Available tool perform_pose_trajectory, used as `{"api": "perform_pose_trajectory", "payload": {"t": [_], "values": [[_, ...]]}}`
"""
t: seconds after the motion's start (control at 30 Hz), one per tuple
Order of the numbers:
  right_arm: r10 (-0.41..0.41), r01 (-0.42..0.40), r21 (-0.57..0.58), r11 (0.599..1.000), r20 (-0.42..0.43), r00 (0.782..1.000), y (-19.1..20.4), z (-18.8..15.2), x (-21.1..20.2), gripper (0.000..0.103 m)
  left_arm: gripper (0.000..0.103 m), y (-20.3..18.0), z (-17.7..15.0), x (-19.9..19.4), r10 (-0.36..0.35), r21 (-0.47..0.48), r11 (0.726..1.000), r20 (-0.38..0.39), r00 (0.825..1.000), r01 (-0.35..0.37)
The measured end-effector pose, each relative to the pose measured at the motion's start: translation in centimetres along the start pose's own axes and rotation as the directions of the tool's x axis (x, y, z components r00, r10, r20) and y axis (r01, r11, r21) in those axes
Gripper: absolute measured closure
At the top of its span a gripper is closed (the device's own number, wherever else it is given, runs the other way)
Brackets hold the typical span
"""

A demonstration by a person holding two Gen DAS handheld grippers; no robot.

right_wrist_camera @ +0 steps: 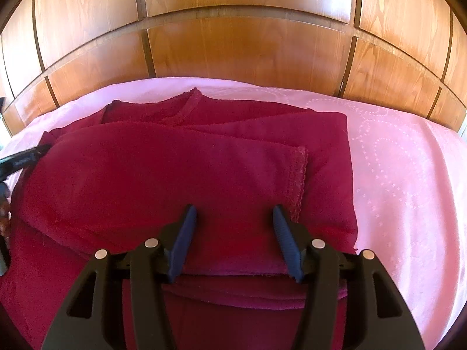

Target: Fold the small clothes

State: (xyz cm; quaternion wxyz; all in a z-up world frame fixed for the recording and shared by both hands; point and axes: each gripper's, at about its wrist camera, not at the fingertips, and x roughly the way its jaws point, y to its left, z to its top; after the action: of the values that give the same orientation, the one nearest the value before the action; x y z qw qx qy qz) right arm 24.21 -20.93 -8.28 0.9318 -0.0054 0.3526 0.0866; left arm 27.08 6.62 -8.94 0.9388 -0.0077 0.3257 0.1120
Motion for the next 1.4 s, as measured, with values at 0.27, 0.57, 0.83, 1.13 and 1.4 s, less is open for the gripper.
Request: {"api": "perform_pose_trajectory", "payload": {"t": [0.27,0.57,0.83,1.13,1.4], "values": [[0.001,-0.001,0.000,1.000,0.002,1.000,-0.1,0.1,-0.1,0.047,0.049,-3.2,-4.8,-6.3,-0.145,0.117,0.983,0.014,0.989,0.143],[0.018,-0.018,0.012,1.000,0.002,1.000,-0.3,0.3,0.0,0.046,0.048,-3.9,-6.1,-5.1,-0.147,0.124,0.981,-0.044,0.988,0.151],[0.039,-0.039,0.026,0.999,0.002,0.999,-0.6,0.5,0.2,0.045,0.046,-3.5,-6.5,-4.0,-0.183,0.082,0.979,-0.052,0.982,0.187],[0.043,-0.043,0.027,0.999,0.002,0.999,-0.7,0.6,0.2,0.044,0.046,-3.4,-6.5,-3.9,-0.192,0.071,0.978,-0.046,0.980,0.195],[0.049,-0.049,0.030,0.998,0.001,0.999,-0.8,0.6,0.3,0.043,0.044,-3.4,-6.6,-3.9,-0.193,0.058,0.979,-0.045,0.980,0.195]]}}
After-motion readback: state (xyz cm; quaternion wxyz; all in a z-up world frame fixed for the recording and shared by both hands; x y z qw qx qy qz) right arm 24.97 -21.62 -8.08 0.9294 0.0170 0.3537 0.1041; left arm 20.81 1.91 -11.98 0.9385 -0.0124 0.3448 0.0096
